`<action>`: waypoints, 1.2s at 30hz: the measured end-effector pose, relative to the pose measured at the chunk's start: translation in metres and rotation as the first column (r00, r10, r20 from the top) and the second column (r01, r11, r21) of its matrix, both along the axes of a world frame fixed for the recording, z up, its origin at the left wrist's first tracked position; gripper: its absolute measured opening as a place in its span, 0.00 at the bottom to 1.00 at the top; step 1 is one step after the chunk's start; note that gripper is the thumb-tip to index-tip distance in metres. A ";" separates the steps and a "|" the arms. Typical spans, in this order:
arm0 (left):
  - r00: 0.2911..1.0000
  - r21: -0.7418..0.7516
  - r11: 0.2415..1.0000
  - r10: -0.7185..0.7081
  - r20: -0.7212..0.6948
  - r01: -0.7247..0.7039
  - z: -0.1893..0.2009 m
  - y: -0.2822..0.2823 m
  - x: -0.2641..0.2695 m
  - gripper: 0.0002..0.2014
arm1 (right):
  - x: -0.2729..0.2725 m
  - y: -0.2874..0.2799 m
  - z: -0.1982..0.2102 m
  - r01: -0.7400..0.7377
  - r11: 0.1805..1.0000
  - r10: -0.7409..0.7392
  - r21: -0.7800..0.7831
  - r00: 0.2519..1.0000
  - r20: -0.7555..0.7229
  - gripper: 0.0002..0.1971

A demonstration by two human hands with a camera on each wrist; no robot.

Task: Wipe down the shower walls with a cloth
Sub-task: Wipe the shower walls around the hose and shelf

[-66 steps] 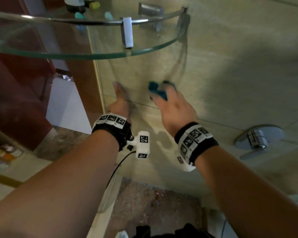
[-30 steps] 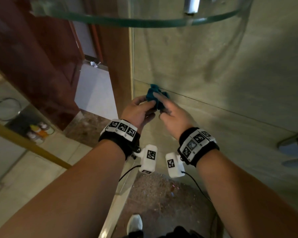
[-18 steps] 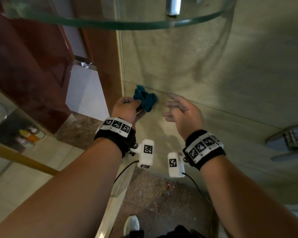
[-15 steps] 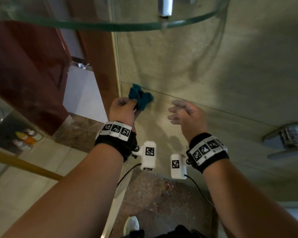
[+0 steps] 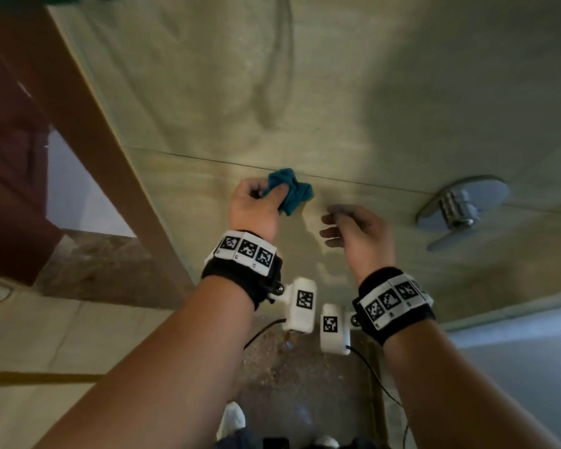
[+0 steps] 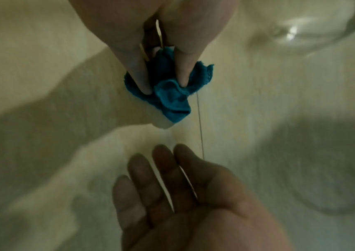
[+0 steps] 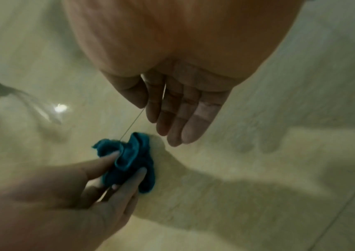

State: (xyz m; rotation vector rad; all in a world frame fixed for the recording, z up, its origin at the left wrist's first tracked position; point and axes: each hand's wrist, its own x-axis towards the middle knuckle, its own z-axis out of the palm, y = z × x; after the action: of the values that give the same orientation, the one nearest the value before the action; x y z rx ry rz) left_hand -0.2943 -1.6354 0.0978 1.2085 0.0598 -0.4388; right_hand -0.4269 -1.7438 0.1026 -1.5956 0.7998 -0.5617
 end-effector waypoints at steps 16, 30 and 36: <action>0.966 0.200 0.945 0.255 0.036 -0.257 0.019 0.013 0.007 0.11 | -0.038 -0.045 0.009 -0.085 0.996 0.084 -0.038 0.996 -0.032 0.11; 0.984 0.178 0.969 0.178 -0.009 -0.174 0.014 -0.042 -0.033 0.15 | -0.074 -0.073 0.014 -0.018 0.999 0.017 -0.035 1.000 -0.024 0.09; 0.998 0.141 0.990 0.033 -0.047 -0.026 0.015 -0.119 -0.091 0.13 | -0.127 -0.099 0.027 -0.008 0.998 0.004 -0.064 0.998 -0.063 0.10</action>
State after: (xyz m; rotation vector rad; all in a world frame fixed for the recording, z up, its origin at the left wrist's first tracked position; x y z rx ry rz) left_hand -0.3852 -1.7547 0.1130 1.3339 0.1527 -0.4444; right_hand -0.5538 -1.8429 0.1294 -1.6812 0.8306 -0.5395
